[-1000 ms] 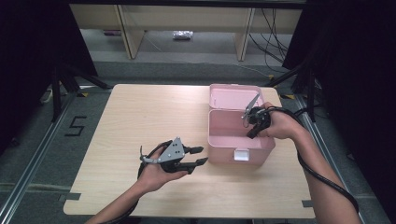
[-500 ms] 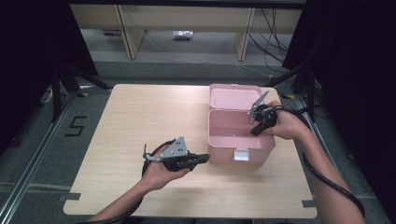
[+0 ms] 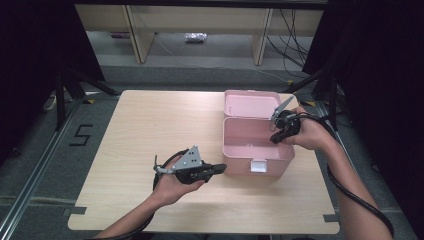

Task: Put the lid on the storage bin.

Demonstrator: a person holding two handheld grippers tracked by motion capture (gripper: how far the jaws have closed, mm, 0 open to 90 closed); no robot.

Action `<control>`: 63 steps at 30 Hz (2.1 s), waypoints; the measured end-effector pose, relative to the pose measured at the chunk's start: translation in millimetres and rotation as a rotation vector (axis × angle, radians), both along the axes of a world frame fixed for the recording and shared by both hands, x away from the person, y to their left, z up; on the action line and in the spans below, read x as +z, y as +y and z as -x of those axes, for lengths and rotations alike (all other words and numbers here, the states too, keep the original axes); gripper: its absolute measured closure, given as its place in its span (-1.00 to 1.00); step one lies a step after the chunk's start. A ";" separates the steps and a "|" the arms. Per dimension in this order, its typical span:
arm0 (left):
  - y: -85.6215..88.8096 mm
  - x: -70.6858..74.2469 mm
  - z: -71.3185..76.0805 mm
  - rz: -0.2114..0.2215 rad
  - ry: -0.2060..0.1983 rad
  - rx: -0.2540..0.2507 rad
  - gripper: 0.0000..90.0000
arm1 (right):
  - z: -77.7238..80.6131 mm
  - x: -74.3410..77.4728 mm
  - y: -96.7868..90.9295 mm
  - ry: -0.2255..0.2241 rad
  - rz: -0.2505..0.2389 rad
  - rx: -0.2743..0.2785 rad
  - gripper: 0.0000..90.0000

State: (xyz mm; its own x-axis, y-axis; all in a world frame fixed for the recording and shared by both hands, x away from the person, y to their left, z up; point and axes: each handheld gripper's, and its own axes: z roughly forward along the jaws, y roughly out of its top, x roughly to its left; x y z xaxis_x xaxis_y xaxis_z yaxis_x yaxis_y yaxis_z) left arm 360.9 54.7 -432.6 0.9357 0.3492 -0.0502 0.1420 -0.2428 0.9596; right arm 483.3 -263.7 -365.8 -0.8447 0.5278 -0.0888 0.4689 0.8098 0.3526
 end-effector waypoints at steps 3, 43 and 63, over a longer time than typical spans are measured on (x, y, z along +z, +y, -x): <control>-4.1 -1.9 -0.1 0.006 0.002 -0.005 0.99 | -4.3 5.6 -3.2 -0.023 -0.021 -0.028 0.82; -58.0 -1.5 -11.6 0.012 -0.039 -0.043 0.99 | -49.3 23.3 -40.9 -0.232 -0.182 -0.488 0.61; -93.6 -21.3 -26.8 -0.011 -0.035 -0.033 0.99 | -88.5 5.9 -42.0 -0.205 -0.183 -0.637 0.58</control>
